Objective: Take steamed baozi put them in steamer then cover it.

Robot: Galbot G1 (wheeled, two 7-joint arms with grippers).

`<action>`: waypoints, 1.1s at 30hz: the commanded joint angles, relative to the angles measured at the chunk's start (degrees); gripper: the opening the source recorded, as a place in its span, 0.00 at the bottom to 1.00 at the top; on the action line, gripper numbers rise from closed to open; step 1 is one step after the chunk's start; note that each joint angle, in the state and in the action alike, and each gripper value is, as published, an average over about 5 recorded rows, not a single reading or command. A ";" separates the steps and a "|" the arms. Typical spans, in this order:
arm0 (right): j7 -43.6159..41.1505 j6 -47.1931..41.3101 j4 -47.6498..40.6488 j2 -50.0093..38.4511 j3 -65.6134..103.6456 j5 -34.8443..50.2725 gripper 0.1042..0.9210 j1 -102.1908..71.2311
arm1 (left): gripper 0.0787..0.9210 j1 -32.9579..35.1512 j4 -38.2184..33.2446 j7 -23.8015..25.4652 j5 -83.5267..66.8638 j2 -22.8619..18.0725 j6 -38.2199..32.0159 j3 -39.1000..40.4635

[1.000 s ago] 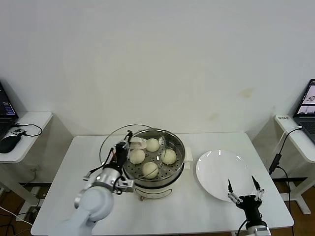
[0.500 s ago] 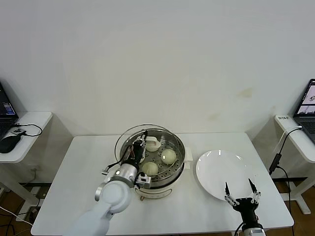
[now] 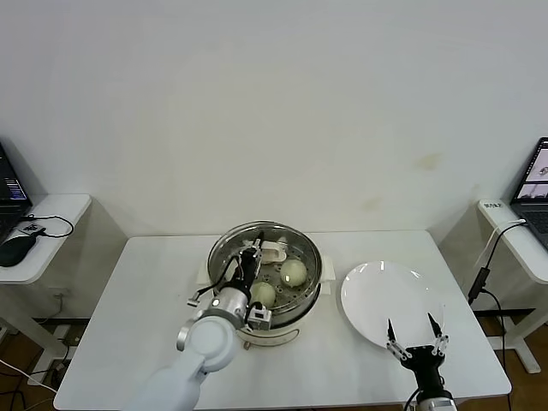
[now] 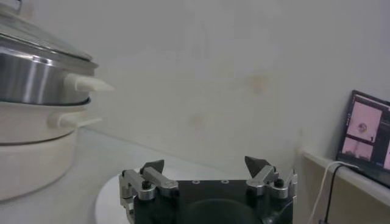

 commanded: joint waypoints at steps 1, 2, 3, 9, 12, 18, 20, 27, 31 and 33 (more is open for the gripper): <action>0.01 0.13 -0.16 0.09 -0.20 -0.17 0.88 -0.05 | 0.07 0.26 0.89 0.12 0.38 -0.76 -0.03 0.52; 0.00 0.14 -0.17 0.09 -0.25 -0.17 0.88 -0.07 | 0.07 0.30 0.96 0.09 0.34 -0.90 -0.05 0.52; -0.01 0.14 -0.17 0.10 -0.31 -0.19 0.88 -0.07 | 0.07 0.31 1.01 0.07 0.26 -1.01 -0.06 0.52; -0.05 0.19 -0.15 0.21 -0.76 -0.46 0.88 -0.14 | 0.07 0.43 1.13 -0.11 -0.35 -1.47 -0.13 0.34; -0.07 0.24 -0.14 0.20 -0.89 -0.58 0.88 -0.26 | 0.08 0.69 0.72 -0.18 -0.92 -1.47 -0.31 -0.05; -0.08 0.17 -0.10 0.18 -1.21 -0.83 0.88 -0.28 | 0.20 1.54 -2.30 -0.23 -2.58 0.15 -0.27 -1.13; -0.08 0.15 -0.15 0.19 -1.38 -0.95 0.88 -0.28 | 0.26 2.32 -3.72 -0.27 -3.38 1.07 -0.26 -1.69; -0.07 0.15 -0.18 0.07 -1.78 -1.23 0.88 -0.37 | 0.50 8.89 -10.80 -1.40 -5.76 3.91 -0.91 -5.29; -0.07 0.10 -0.11 -0.11 -1.73 -1.20 0.88 -0.42 | 0.64 13.47 -17.02 -2.89 -9.34 5.54 -1.31 -7.70; -0.06 0.09 -0.14 -0.14 -1.70 -1.18 0.88 -0.44 | 0.71 16.37 -20.38 -3.88 -11.72 6.07 -1.63 -9.72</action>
